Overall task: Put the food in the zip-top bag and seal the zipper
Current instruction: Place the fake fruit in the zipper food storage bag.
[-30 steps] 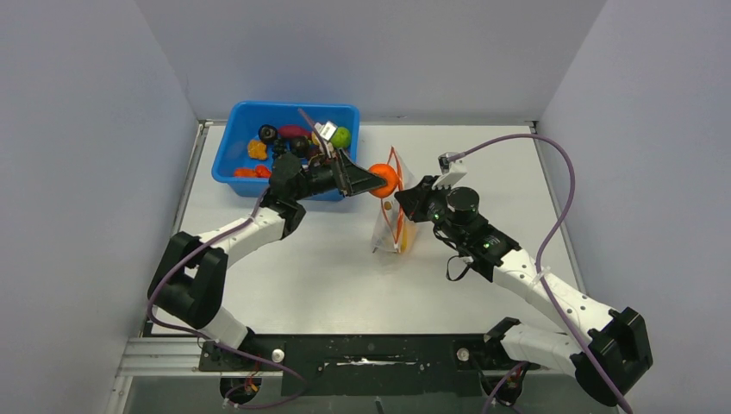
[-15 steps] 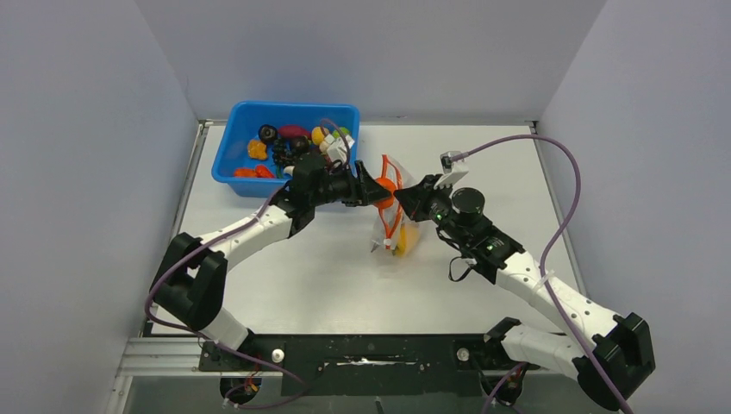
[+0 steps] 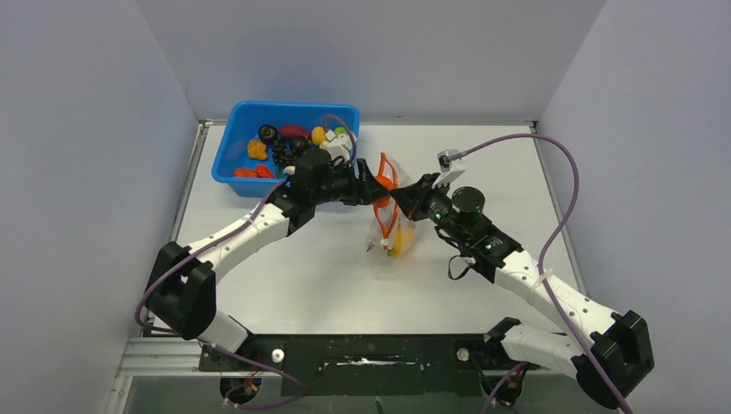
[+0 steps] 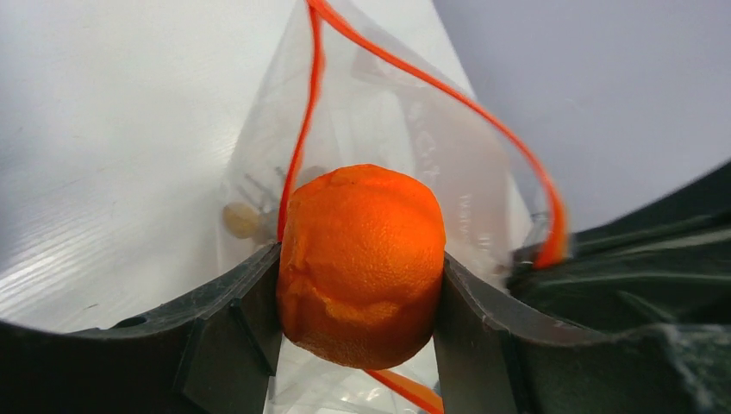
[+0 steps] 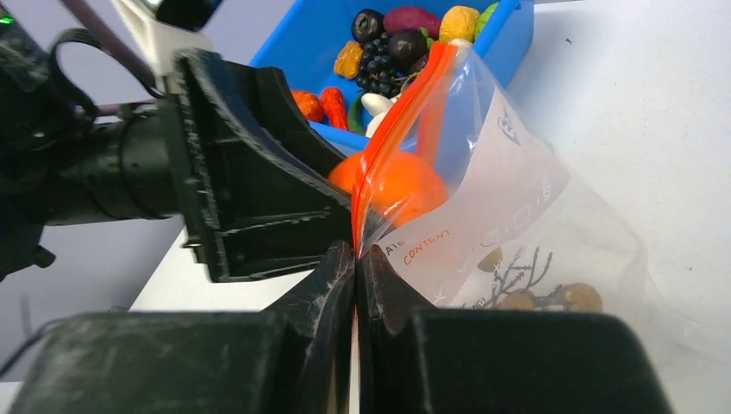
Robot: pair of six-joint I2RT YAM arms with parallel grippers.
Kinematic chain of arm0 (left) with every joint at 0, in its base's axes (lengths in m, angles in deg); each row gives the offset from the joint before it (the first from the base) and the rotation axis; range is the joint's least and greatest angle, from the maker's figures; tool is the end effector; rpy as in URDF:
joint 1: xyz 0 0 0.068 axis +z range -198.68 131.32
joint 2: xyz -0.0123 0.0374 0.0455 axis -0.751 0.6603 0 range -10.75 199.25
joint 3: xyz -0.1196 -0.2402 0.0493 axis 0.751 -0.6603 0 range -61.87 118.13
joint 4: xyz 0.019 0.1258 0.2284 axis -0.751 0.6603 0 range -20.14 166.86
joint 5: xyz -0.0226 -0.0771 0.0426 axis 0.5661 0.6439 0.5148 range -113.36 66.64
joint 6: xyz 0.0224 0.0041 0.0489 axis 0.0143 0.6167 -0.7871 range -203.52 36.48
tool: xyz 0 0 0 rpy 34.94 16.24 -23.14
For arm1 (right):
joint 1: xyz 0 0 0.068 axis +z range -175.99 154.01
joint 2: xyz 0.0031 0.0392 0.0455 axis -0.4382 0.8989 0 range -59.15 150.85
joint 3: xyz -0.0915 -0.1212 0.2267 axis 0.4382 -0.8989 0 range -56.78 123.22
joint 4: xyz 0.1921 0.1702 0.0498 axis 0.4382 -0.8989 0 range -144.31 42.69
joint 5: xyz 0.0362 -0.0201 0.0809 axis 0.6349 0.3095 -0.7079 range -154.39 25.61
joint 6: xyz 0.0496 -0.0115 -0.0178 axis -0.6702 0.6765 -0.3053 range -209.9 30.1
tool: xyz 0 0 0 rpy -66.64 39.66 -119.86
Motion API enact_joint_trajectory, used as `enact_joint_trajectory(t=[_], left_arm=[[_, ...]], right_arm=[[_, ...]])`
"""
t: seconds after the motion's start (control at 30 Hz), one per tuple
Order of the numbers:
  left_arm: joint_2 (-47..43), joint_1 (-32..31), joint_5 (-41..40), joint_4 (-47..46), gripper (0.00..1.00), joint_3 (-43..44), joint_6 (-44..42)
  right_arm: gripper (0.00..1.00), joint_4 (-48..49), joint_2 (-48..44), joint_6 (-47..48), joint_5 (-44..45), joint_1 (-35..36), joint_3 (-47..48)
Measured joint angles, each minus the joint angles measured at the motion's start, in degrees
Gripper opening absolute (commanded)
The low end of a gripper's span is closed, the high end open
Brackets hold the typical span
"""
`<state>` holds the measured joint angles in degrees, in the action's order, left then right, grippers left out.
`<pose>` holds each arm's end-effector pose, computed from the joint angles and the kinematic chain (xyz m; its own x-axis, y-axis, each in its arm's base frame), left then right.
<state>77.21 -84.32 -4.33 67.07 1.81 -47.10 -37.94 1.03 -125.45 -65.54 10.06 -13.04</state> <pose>0.2849 -0.2185 0.2919 -0.7130 -0.1793 -0.6779 0.4650 0.6027 -0.6485 0.2012 0.1473 0.3173 -0.4325 0.4042 -0.8059 -0.4339 0.6903 0.5791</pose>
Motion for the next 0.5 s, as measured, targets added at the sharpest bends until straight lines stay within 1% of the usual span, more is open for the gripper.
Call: enact_joint_trajectory(t=[0.13,0.3,0.37,0.5], left_arm=[[-2.8,-0.8,1.9,-2.9,0.43,-1.5,3.8],[-3.3,-1.7,1.5,-3.1,0.56,-2.1,4.9],[-3.3,-1.8,1.1,-2.9,0.6,-2.1,4.7],[-3.4,-1.9,0.0,-1.9,0.65,-2.1,3.8]], right_arm=[[0.0,0.4,0.5,-0.4,-1.0,0.0,0.0],[0.0,1.4,0.4,-0.9,-1.4,0.0,0.0],[0.0,1.6,0.4,-1.0,-1.4,0.0,-0.1],[0.0,1.6,0.4,-1.1,-1.4,0.0,-0.2]])
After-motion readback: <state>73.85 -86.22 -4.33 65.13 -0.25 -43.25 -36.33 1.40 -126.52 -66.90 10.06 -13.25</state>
